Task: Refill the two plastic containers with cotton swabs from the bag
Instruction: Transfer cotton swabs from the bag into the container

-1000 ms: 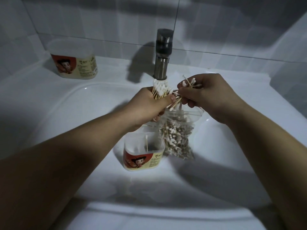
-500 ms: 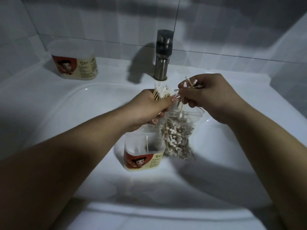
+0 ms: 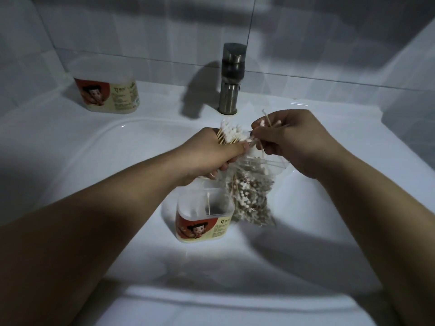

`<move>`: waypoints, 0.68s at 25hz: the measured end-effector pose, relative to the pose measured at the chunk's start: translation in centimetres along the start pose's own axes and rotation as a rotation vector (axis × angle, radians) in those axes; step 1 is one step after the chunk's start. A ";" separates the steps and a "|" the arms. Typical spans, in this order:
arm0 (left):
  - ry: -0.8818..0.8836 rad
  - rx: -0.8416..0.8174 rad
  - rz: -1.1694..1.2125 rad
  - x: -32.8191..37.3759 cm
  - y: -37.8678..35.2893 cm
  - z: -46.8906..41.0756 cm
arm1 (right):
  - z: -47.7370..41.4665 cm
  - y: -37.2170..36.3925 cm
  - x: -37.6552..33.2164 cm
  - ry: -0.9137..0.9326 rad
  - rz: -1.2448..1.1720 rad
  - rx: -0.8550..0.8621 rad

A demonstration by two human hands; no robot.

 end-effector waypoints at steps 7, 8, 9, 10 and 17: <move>0.008 0.082 0.028 -0.2 0.8 0.0 | -0.4 1.5 0.7 -0.079 -0.021 0.036; 0.005 0.087 0.080 -0.1 0.6 0.0 | -0.3 1.3 0.7 -0.077 0.033 0.019; 0.004 0.092 0.146 0.0 0.5 0.0 | -0.2 1.0 0.6 -0.073 0.079 0.005; 0.008 0.107 0.216 0.0 0.4 0.0 | -0.1 0.7 0.5 -0.066 0.106 -0.005; -0.016 0.052 0.283 0.1 -0.2 -0.1 | 0.4 0.2 -0.5 0.061 0.214 0.117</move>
Point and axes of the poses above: each hand's wrist, its own z-axis away from the middle knuckle, its own y-axis out of the back of the hand, x = y × z, the point moved 6 cm from there along -z, towards the middle knuckle, and after that the axes turned 11 degrees about z, right-handed, at the moved point
